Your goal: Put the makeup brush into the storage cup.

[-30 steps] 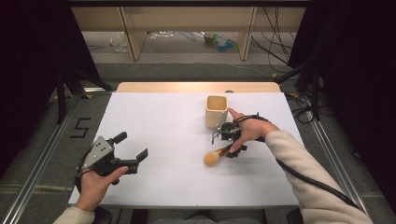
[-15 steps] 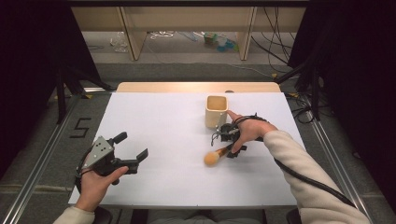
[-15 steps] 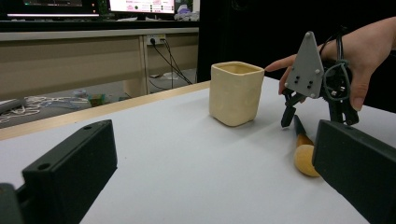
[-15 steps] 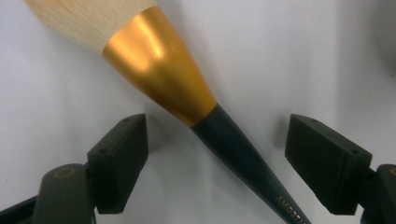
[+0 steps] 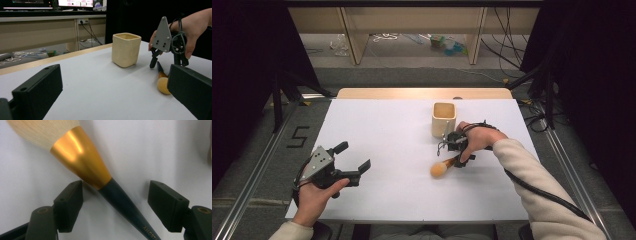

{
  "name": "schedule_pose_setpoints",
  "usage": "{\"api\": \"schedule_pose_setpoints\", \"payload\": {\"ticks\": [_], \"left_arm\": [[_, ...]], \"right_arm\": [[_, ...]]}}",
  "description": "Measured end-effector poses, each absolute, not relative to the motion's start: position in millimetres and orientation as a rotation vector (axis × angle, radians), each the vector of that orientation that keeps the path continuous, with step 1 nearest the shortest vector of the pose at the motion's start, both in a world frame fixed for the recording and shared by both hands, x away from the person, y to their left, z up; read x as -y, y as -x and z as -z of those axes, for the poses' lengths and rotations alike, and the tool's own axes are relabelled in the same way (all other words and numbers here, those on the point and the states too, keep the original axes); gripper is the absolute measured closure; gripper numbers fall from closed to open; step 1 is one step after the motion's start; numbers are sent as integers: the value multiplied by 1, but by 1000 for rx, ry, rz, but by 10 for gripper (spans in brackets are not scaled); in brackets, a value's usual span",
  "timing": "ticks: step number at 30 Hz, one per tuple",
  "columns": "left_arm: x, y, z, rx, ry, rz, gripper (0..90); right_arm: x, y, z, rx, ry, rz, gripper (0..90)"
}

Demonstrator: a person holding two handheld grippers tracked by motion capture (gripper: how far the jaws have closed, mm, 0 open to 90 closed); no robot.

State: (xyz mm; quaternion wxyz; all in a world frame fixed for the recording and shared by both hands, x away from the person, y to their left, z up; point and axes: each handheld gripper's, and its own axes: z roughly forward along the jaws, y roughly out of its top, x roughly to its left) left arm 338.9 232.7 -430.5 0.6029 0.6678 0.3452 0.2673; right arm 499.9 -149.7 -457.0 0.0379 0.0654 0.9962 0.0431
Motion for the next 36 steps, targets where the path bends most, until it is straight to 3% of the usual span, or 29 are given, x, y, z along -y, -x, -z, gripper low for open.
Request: {"api": "schedule_pose_setpoints", "payload": {"ticks": [16,36], "left_arm": [[-233,-339,430,-799,-1547,-612,0],[-232,-339,431,-798,-1547,-609,0]], "right_arm": [[150,-498,456,-3085,-195,-129,395],[144,-495,452,-3131,-124,-27,584]]}}
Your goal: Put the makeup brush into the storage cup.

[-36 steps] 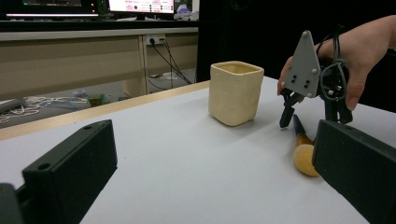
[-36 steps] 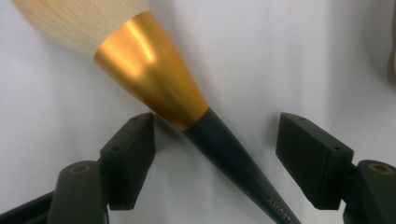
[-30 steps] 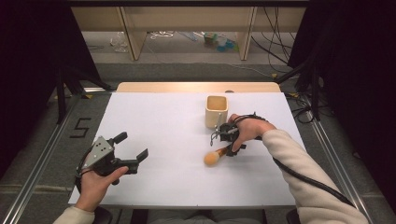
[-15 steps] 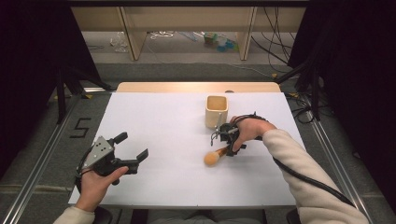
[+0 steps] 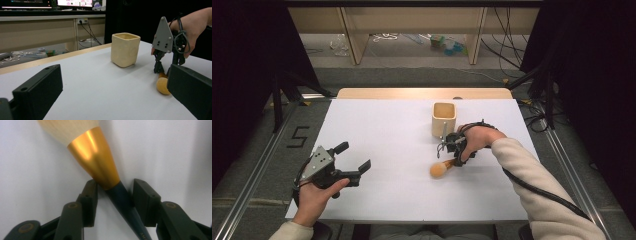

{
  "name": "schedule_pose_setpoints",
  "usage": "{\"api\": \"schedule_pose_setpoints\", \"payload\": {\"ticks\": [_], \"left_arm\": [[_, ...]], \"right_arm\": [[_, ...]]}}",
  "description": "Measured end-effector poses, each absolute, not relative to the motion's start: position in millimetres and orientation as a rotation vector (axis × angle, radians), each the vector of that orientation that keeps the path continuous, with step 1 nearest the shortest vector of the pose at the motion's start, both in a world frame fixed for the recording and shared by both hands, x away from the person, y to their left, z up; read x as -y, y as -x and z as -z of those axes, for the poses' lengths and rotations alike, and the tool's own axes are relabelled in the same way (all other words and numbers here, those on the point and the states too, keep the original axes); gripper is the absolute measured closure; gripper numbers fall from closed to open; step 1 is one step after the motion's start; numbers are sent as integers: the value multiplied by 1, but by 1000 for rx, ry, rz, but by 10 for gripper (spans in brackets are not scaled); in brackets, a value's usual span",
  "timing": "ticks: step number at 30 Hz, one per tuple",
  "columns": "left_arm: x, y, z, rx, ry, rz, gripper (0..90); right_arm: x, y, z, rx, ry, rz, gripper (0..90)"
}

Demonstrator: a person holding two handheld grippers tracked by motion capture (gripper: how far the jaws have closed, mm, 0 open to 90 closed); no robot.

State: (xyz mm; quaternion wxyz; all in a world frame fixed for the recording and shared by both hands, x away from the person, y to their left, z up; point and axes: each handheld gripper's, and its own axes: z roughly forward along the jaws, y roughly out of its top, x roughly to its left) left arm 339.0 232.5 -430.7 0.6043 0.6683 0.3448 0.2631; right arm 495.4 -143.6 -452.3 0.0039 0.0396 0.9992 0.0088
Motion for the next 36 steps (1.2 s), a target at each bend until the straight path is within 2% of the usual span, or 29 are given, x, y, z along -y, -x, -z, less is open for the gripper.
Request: {"api": "schedule_pose_setpoints", "payload": {"ticks": [3,11,16,19,36], "left_arm": [[-233,-339,431,-800,-1545,-608,0],[-233,-339,431,-798,-1545,-610,0],[-233,-339,431,-800,-1543,-609,0],[-233,-339,431,-800,-1544,-609,0],[-233,-339,431,-800,-1546,-611,0]], "right_arm": [[142,-499,453,-3128,-11,2,597],[139,-496,453,-3133,31,42,645],[139,-494,452,-3140,9,43,699],[142,-498,452,-3127,111,30,739],[142,-496,451,-3129,159,26,750]]}}
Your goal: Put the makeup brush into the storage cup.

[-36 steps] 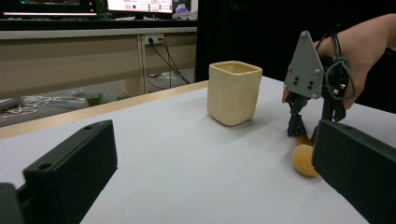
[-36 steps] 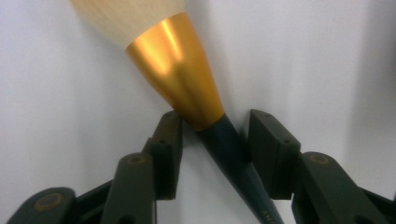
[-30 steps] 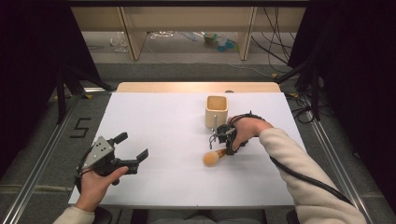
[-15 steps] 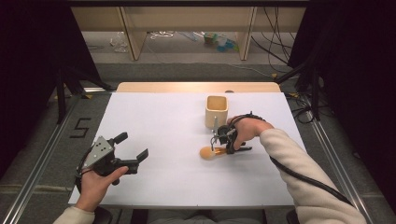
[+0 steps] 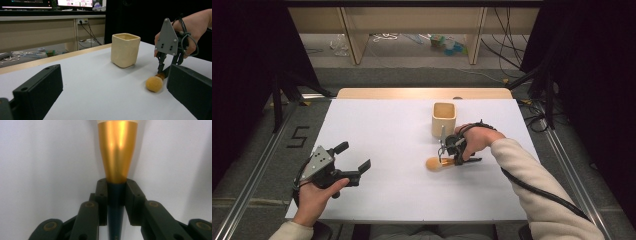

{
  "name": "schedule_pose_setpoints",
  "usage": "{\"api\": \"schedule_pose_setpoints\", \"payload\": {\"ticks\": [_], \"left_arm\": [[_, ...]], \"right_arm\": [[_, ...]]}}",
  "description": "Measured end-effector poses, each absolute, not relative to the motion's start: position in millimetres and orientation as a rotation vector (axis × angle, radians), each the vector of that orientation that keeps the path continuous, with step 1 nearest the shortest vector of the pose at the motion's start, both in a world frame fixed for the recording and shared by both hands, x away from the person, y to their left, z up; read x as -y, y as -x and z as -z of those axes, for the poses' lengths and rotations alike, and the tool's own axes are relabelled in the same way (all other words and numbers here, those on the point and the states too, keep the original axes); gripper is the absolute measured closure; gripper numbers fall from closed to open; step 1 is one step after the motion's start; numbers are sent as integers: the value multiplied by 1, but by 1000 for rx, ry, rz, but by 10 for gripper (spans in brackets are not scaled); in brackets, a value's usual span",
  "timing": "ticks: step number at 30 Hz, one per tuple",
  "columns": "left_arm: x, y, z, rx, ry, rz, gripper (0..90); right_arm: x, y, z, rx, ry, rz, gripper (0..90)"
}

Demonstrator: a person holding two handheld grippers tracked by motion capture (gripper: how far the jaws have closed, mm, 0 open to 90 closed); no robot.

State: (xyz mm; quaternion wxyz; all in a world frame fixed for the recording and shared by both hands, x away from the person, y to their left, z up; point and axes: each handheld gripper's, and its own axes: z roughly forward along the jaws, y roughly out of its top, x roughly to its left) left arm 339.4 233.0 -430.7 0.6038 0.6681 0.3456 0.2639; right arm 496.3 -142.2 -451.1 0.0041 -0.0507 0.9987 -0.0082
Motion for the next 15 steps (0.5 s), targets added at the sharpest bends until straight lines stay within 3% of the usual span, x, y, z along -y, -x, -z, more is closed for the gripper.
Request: {"api": "schedule_pose_setpoints", "payload": {"ticks": [15], "left_arm": [[-233,-339,431,-801,-1545,-610,0]], "right_arm": [[145,-494,450,-3134,104,-32,751]]}}
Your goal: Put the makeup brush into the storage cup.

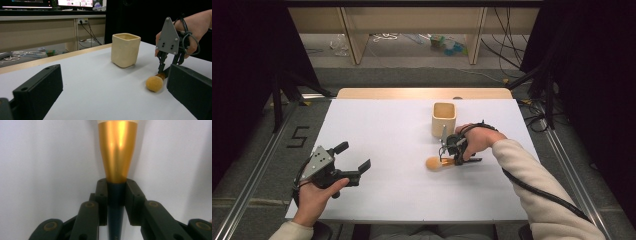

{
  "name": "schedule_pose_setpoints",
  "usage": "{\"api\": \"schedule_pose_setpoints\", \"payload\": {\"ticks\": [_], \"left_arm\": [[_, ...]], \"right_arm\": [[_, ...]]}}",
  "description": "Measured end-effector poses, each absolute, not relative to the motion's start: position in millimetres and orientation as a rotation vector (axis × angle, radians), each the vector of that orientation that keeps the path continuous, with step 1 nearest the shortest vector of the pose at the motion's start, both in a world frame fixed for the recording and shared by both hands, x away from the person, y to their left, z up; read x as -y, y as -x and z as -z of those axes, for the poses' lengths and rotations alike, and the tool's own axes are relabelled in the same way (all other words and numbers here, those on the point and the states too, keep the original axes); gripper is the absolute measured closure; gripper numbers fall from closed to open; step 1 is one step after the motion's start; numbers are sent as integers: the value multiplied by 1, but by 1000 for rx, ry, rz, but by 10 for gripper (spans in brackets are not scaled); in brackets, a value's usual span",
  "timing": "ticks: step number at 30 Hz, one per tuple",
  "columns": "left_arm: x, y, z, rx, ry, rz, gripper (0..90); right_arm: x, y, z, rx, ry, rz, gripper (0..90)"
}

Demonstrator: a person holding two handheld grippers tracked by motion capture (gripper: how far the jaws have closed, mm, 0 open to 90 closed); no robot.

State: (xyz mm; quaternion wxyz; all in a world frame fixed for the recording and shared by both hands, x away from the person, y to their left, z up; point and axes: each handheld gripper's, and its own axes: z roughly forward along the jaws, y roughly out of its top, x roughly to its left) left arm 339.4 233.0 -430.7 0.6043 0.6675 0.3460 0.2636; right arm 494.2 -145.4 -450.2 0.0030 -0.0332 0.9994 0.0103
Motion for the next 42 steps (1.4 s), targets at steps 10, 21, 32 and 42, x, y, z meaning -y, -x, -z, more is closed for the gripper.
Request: {"api": "schedule_pose_setpoints", "payload": {"ticks": [10,21,32,42], "left_arm": [[-233,-339,431,-801,-1545,-611,0],[-233,-339,431,-802,-1547,-613,0],[-232,-339,431,-802,-1543,-611,0],[-233,-339,431,-803,-1544,-612,0]], "right_arm": [[152,-492,440,-3120,22,-114,751],[157,-492,431,-3082,84,-253,751],[163,-488,426,-3072,39,-329,751],[166,-485,426,-3060,38,-370,751]]}}
